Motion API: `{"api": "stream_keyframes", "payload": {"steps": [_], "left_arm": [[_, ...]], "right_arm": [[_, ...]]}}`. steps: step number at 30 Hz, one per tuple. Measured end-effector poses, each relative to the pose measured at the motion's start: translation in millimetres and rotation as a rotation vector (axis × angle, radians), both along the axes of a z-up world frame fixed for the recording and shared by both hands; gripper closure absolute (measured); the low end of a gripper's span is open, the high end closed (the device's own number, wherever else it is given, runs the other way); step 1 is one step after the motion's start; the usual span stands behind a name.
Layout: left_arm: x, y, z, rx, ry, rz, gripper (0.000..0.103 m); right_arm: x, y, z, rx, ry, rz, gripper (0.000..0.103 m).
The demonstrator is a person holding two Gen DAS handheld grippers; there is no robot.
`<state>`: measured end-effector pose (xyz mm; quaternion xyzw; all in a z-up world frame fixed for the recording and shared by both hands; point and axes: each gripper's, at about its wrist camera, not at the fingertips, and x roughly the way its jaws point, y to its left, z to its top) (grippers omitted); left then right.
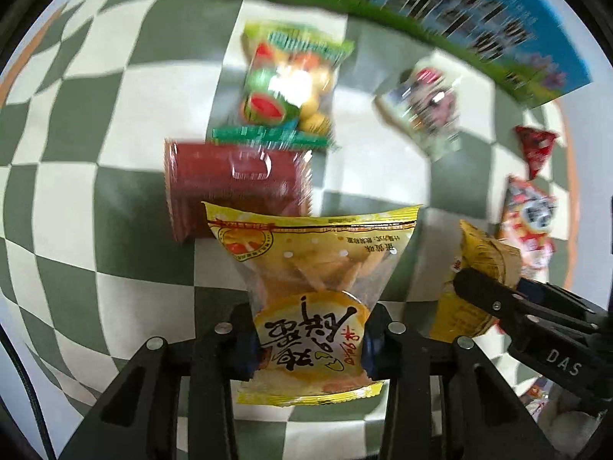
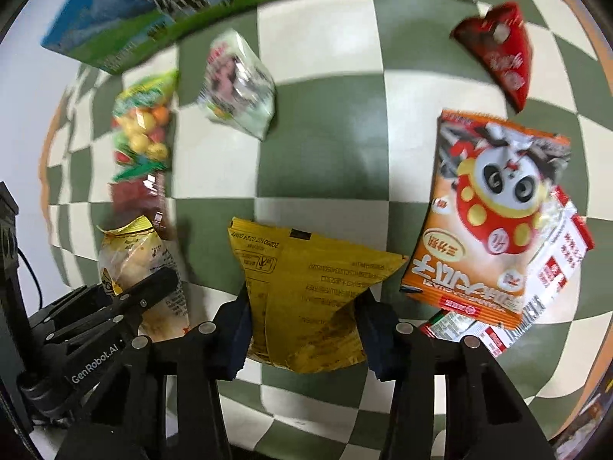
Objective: Organize snacks
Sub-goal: 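Grasp the yellow bread bag with the left tool while the right tool grasps the yellow bag, then carry both bags into the cardboard box and open both tools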
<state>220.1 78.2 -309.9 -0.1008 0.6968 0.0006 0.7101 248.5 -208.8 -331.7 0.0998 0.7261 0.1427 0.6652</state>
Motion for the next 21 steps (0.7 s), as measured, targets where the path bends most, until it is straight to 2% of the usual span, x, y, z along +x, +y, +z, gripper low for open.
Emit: {"api": "stream_keyframes", "payload": {"steps": [4, 8, 10, 13, 16, 21], "left_arm": [[12, -1, 51, -0.049, -0.076, -0.003, 0.067], [28, -7, 108, -0.104, -0.185, -0.02, 0.067], [46, -10, 137, -0.13, -0.233, -0.041, 0.067], [76, -24, 165, -0.147, -0.284, -0.067, 0.067], [108, -33, 188, -0.133, -0.323, -0.095, 0.067], [170, -39, 197, -0.03, -0.323, -0.132, 0.067]], "right_arm": [[8, -10, 39, 0.064, -0.05, -0.014, 0.052], [22, -25, 93, 0.127, -0.13, -0.03, 0.053], [33, -32, 117, 0.156, -0.167, -0.042, 0.053], [53, -50, 158, 0.204, -0.223, -0.065, 0.053], [86, -48, 186, 0.224, -0.284, -0.086, 0.053], [149, -58, 217, 0.181, -0.376, -0.111, 0.052]]}}
